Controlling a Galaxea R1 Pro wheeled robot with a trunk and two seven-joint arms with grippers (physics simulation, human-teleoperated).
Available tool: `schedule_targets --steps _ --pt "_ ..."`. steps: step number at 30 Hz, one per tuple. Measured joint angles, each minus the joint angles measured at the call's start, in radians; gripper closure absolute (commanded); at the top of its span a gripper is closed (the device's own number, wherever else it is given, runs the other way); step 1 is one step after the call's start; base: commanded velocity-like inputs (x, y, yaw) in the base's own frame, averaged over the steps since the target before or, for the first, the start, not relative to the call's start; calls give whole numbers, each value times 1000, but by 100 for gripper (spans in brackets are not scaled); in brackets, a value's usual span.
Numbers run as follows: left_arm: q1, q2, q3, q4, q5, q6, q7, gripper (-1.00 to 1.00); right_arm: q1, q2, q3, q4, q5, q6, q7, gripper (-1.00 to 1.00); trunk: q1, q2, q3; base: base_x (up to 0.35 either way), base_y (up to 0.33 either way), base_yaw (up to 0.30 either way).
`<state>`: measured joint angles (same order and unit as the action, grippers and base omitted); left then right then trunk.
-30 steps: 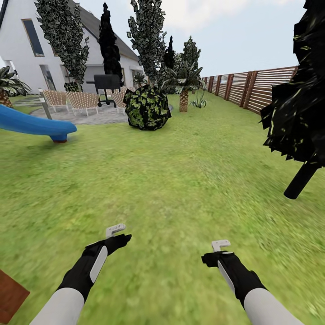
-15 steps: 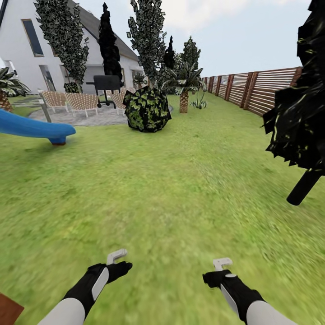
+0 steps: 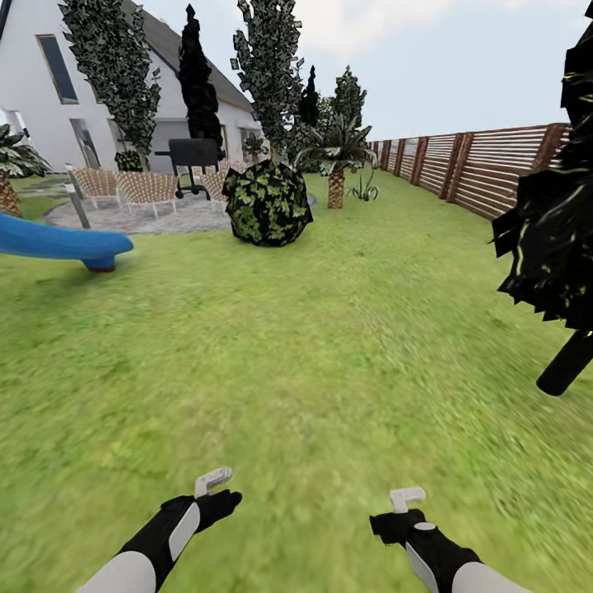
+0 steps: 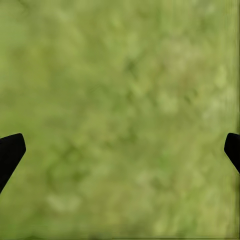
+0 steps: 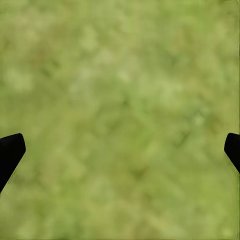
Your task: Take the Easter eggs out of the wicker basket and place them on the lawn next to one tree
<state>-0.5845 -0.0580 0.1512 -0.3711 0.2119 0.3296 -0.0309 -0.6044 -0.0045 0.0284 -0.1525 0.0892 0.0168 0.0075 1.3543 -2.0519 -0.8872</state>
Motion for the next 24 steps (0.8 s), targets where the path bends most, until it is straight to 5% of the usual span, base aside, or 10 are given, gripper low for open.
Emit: schedule_targets --steps 12,24 --pt "0 2 0 142 -1 -123 0 -100 2 -1 0 60 1 -23 -5 -100 -46 84 38 324 0 0" --pt "0 4 0 248 -1 -171 0 -100 45 -3 0 106 1 -186 2 -100 -92 168 75 324 0 0"
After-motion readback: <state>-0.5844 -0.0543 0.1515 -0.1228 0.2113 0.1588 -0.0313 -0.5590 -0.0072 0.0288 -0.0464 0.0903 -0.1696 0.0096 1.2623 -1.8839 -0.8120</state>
